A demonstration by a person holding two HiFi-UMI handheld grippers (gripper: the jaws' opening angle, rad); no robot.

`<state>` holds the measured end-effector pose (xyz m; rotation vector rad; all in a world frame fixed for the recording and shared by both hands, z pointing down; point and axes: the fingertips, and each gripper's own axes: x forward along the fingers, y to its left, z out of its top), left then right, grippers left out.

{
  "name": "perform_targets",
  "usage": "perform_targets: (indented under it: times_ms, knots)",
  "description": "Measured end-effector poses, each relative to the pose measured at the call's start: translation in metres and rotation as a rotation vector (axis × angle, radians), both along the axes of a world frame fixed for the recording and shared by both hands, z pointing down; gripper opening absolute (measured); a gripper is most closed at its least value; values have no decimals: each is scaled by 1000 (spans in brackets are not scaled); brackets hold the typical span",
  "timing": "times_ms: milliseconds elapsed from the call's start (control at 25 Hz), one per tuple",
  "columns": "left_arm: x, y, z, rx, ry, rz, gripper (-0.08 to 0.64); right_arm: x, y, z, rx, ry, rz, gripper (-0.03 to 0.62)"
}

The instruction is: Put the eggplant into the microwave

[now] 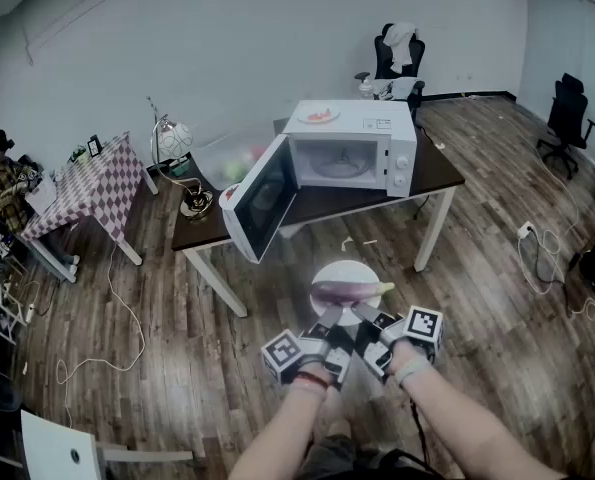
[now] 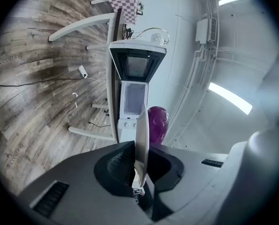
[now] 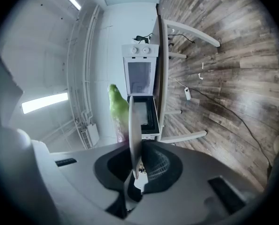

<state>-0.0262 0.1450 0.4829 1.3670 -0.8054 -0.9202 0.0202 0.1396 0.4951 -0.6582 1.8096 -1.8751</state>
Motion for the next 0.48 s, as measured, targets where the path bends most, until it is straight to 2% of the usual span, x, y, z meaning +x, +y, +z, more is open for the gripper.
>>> perform_targets:
  times_ms: [480]
  knots:
    - [-10, -33, 3, 3, 7, 8, 31, -10, -32, 2, 5, 9, 10, 28]
